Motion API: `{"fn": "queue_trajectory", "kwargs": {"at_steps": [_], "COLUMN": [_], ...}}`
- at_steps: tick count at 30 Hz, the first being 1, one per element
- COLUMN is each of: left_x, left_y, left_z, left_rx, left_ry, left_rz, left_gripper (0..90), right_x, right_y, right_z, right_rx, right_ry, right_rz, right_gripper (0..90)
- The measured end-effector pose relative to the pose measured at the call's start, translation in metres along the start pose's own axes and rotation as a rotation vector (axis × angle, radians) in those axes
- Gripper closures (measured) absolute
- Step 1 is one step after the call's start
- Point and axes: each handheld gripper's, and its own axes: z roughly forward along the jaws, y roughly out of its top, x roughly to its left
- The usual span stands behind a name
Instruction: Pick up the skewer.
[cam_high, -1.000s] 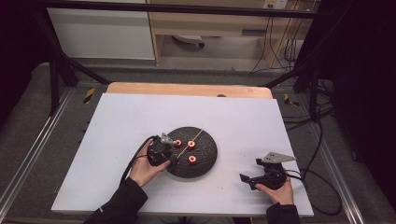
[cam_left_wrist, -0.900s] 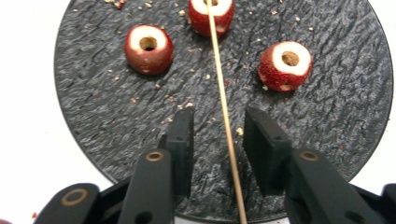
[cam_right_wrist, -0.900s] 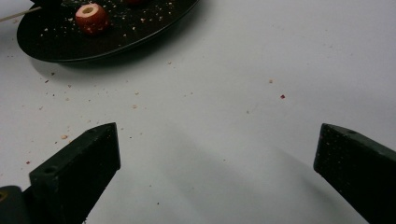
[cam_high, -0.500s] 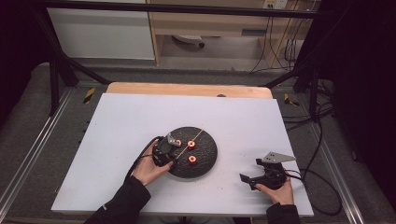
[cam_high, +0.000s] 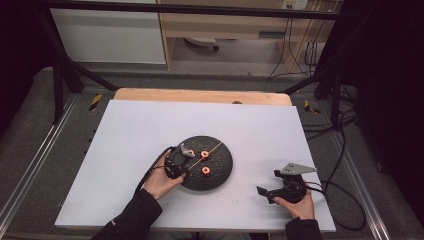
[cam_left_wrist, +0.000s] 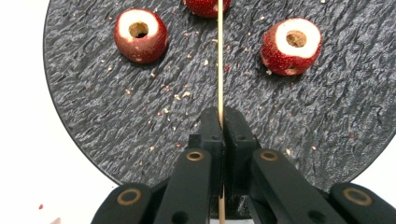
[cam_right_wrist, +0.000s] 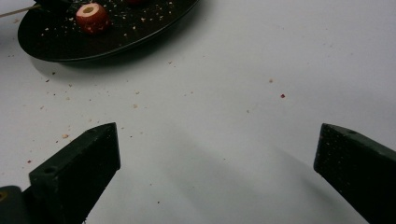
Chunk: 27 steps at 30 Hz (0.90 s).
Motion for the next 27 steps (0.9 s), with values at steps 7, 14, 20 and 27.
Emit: {"fn": "queue_trajectory", "kwargs": {"at_steps": [7,14,20,27], "left_x": [-0.001,0.001,0.004,0.007], "left_y": [-0.001,-0.002,-0.003,-0.010], "left_z": [0.000,-0.002,-0.006,-0.020], "left_rx": [-0.007,-0.013,-0.034,-0.102], "left_ry": [0.011,-0.002,-0.019,-0.022], "left_rz": [0.014,0.002,-0.010,-0.021], "left_gripper": [87.9,88.1,88.4,88.4], "right_x": [0.000,0.000,0.000,0.000], "right_y": [0.000,0.000,0.000,0.000], "right_z": [0.000,0.000,0.000,0.000], "right_rx": [-0.001,0.000,-0.003,-0.005], "right_ry": [0.001,0.001,0.001,0.002], "right_rz": [-0.002,-0.002,-0.001,0.003], "right_gripper": [1.3,1.2,1.2,1.2]}}
